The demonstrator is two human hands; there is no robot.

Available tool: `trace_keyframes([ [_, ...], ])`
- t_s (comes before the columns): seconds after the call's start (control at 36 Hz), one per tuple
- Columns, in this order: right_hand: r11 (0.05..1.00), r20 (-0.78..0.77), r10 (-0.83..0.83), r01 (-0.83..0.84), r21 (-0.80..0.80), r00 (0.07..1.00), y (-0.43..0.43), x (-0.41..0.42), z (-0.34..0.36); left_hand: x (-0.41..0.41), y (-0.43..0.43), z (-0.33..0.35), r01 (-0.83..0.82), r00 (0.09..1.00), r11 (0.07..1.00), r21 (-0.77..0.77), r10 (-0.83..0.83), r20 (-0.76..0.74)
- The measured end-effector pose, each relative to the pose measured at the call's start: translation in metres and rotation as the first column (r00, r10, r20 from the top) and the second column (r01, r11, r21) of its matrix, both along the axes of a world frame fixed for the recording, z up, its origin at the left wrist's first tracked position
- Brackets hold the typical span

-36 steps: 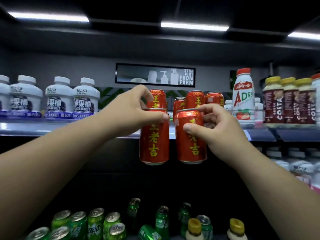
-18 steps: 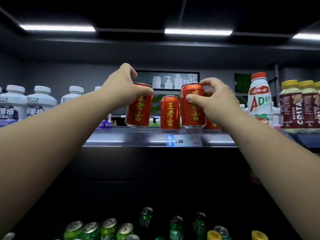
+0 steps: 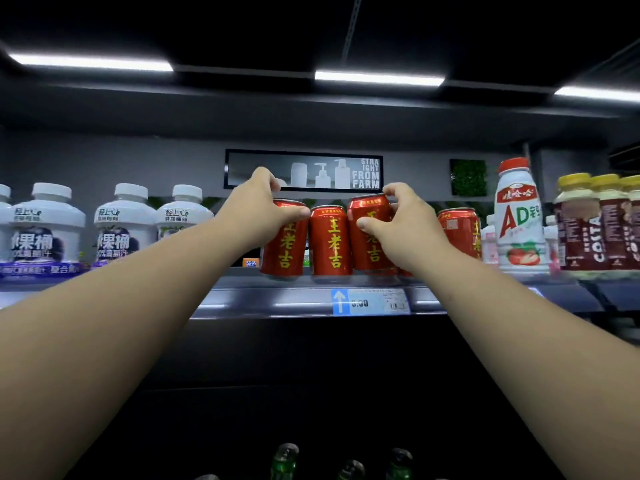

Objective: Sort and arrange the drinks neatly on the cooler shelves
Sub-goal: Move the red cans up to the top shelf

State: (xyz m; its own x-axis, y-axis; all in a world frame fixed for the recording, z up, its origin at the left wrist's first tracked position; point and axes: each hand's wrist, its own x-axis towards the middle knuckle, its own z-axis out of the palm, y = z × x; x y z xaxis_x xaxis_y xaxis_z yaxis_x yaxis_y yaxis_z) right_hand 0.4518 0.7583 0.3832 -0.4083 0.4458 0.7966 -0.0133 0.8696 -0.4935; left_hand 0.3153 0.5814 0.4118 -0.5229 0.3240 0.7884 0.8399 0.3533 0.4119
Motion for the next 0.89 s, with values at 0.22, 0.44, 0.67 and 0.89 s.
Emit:
trace_keyframes([
  [0.22,0.996,0.076,-0.068,0.064,0.056,0.995,0.004,-0.010,-0.010,-0.014,0.002,-0.009,0.006,0.999,1.000,-0.013,-0.005,0.052],
  [0.44,0.991,0.166,-0.109,0.093,0.098,0.980,0.005,-0.006,-0.016,-0.009,0.001,-0.021,0.007,0.998,0.997,-0.076,-0.003,0.060],
  [0.67,0.931,0.072,-0.160,0.126,0.341,0.984,-0.014,0.022,-0.049,0.024,-0.011,-0.055,-0.017,0.965,0.999,0.040,0.027,-0.260],
  [0.89,0.900,0.084,0.250,-0.264,0.348,0.965,-0.035,0.024,-0.145,0.060,-0.050,-0.142,0.077,0.947,0.967,-0.243,-0.147,-0.286],
])
